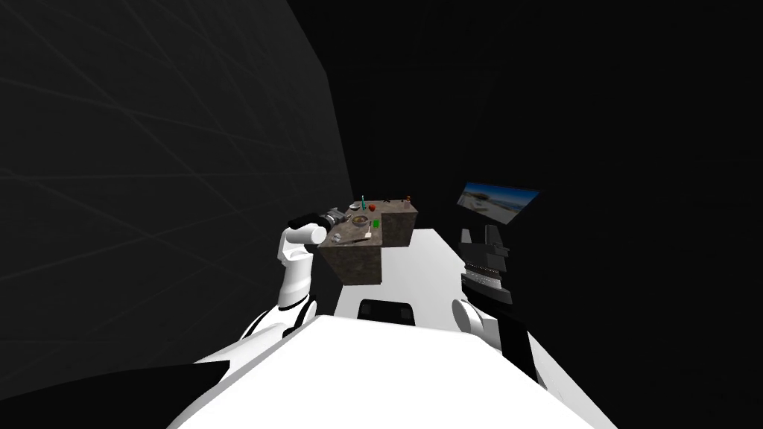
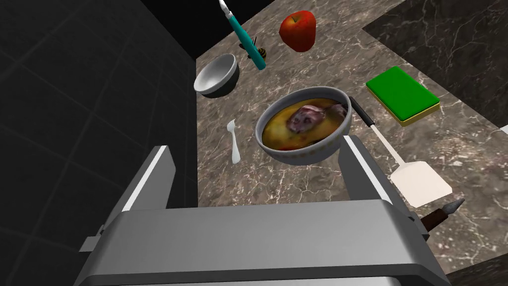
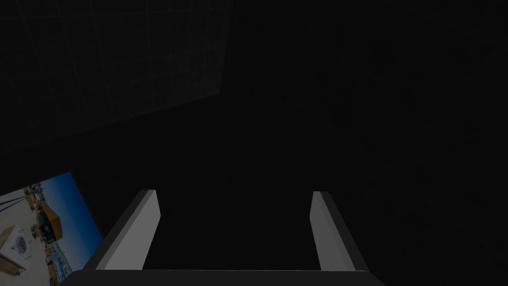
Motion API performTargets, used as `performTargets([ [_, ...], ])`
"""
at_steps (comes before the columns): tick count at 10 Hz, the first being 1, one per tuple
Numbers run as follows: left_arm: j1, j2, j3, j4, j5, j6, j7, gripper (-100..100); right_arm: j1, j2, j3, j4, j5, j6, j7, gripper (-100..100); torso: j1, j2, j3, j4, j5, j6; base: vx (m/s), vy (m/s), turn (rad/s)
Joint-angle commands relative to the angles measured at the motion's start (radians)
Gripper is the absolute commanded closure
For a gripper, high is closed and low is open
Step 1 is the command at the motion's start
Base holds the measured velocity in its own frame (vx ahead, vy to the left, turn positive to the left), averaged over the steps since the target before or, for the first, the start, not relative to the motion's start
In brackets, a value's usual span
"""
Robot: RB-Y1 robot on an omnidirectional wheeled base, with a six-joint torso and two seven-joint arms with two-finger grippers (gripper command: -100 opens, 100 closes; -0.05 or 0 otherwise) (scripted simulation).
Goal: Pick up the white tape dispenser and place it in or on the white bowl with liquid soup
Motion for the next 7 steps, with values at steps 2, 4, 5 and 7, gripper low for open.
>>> performTargets([
  [2, -0.014, 0.012, 0.001, 0.030, 0.000, 0.078, 0.054, -100, 0.000, 0.000, 0.000, 0.000, 0.000, 0.000, 0.000, 0, 0.001, -0.001, 0.000, 0.000, 0.000, 0.000, 0.060, 0.035, 0.028],
  [4, -0.022, 0.025, 0.002, 0.063, 0.004, 0.134, 0.103, -100, 0.000, 0.000, 0.000, 0.000, 0.000, 0.000, 0.000, 0, 0.001, -0.003, -0.002, -0.001, 0.000, 0.000, 0.098, 0.041, 0.033],
  [5, -0.022, 0.025, 0.002, 0.063, 0.004, 0.148, 0.103, -100, 0.000, 0.000, 0.000, 0.000, 0.000, 0.000, 0.000, 0, 0.001, -0.003, -0.002, -0.001, 0.000, 0.000, 0.045, 0.026, -0.003],
  [7, -0.027, 0.037, 0.002, 0.096, 0.007, 0.211, 0.149, -100, 0.000, 0.000, 0.000, 0.000, 0.000, 0.000, 0.000, 0, 0.002, -0.002, -0.001, 0.000, 0.000, 0.000, 0.074, 0.049, 0.041],
])
